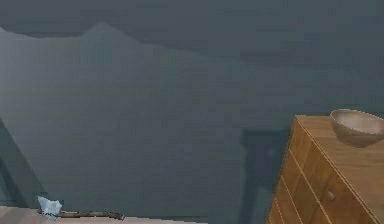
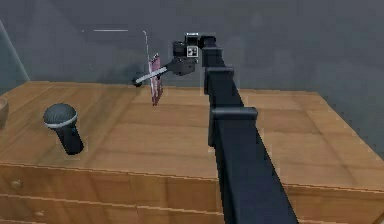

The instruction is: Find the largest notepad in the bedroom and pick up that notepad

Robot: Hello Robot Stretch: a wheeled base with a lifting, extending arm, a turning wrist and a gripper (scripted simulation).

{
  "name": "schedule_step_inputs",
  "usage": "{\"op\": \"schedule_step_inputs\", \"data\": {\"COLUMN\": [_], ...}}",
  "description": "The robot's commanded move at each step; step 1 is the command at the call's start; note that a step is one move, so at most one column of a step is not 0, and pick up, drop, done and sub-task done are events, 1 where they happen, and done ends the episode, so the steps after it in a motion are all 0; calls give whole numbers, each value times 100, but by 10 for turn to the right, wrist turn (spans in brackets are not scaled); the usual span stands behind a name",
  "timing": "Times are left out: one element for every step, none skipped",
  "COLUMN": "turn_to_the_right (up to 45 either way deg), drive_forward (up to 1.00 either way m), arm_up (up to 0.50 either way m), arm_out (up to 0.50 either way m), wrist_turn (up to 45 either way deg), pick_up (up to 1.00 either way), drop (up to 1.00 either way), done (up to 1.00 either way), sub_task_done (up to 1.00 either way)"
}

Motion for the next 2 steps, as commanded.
{"op": "schedule_step_inputs", "data": {"turn_to_the_right": [0,0], "drive_forward": [0,0], "arm_up": [0,0], "arm_out": [0,0], "wrist_turn": [30,0], "pick_up": [0,100], "drop": [0,0], "done": [0,0], "sub_task_done": [0,0]}}
